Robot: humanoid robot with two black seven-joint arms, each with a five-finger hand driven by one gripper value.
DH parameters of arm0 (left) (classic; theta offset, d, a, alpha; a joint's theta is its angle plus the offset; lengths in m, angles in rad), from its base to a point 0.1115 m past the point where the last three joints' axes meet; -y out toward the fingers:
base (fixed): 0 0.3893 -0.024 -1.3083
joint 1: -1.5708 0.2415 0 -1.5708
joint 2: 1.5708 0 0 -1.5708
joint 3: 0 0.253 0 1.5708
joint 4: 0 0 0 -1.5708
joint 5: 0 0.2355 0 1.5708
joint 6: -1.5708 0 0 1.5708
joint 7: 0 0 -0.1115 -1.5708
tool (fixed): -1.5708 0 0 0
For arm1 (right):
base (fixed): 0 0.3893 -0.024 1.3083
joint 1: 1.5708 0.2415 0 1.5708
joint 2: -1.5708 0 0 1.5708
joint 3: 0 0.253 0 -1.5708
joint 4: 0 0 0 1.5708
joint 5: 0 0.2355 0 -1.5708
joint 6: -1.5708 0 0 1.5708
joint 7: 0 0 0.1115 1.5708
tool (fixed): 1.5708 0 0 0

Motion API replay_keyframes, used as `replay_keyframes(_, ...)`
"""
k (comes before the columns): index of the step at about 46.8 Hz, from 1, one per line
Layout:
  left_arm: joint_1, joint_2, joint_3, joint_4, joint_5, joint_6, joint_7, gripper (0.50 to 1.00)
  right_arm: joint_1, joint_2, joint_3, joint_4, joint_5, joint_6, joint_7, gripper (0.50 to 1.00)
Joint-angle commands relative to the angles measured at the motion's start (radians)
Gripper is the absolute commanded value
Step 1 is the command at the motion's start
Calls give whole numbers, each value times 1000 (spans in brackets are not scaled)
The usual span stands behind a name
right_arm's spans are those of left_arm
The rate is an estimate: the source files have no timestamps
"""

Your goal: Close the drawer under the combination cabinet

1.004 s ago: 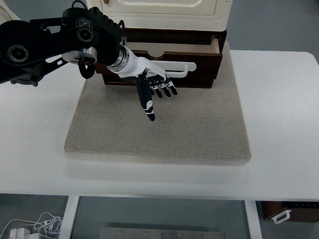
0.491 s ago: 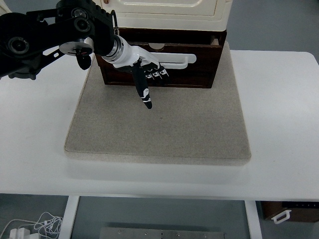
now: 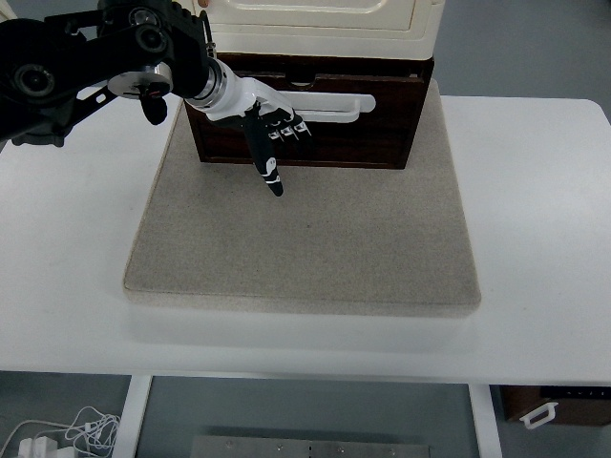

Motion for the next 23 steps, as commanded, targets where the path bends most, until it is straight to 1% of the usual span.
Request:
replay_keyframes(1, -1, 0, -9, 15, 8, -2, 0, 992, 0, 0, 0, 0, 0, -1, 0, 952)
replay_keyframes(9, -1, 0, -32, 46, 19, -2, 0, 992, 0, 0, 0, 0, 0, -1, 0, 952)
replay_keyframes(23, 2, 0, -34, 49, 17, -3, 0, 992, 0, 0, 0, 0, 0, 0, 0, 952)
